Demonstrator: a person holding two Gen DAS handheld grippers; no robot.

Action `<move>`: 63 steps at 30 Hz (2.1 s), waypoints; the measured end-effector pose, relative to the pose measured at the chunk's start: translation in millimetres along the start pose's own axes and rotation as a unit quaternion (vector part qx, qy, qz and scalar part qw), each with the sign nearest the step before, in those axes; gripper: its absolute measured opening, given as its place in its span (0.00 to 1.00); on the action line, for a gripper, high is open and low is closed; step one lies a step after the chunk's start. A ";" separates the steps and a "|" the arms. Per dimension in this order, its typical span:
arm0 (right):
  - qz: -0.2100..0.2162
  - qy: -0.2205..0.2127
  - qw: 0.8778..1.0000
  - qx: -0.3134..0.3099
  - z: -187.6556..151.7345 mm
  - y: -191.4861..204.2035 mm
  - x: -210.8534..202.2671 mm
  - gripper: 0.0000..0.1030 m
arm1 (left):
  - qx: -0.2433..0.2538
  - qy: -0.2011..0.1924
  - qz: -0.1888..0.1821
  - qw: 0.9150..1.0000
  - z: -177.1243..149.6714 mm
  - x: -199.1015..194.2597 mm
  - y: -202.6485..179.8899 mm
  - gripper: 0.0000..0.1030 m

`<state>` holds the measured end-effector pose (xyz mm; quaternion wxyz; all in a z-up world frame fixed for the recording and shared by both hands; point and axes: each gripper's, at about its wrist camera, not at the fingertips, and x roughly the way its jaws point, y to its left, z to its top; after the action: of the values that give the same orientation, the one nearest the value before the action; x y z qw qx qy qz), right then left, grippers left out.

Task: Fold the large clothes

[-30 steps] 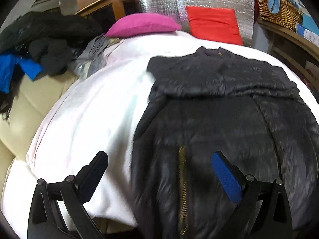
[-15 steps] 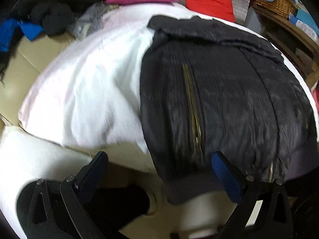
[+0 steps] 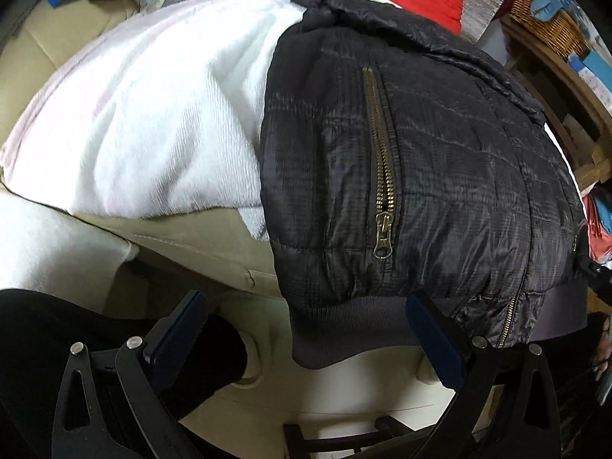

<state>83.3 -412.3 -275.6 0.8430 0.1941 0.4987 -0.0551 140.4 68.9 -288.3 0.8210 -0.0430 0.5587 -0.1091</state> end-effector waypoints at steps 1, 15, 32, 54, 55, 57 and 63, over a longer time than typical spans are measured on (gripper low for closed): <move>-0.007 0.000 1.000 -0.002 -0.3 2.3 2.7 0.79 | 0.000 0.003 -0.004 1.000 -1.0 2.7 0.9 1.00; -0.028 0.015 0.999 0.038 2.5 -8.5 14.6 0.79 | -0.043 0.077 -0.076 0.993 -15.1 40.1 9.6 0.71; -0.005 0.033 0.999 0.042 -3.5 -16.8 8.4 0.61 | -0.029 0.075 -0.089 0.993 -3.9 26.8 -6.8 0.50; 0.100 -0.046 0.993 -0.046 17.3 13.6 -74.8 0.17 | 0.052 -0.043 -0.201 0.977 40.7 -89.8 -37.1 0.08; 0.110 -0.055 0.991 -0.048 24.7 11.4 -78.3 0.17 | 0.059 -0.060 -0.205 0.975 50.6 -103.4 -40.3 0.08; 0.126 -0.084 0.987 -0.054 37.3 19.0 -93.6 0.17 | 0.067 -0.084 -0.211 0.971 66.9 -116.8 -44.2 0.08; 0.135 -0.146 0.978 -0.060 75.8 27.7 -119.5 0.17 | 0.077 -0.134 -0.217 0.964 132.5 -139.4 -54.4 0.08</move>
<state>94.0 -427.8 -132.6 0.9165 0.1981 0.3420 0.0614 207.1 40.8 -102.0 0.8457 -0.1137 0.4110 -0.3208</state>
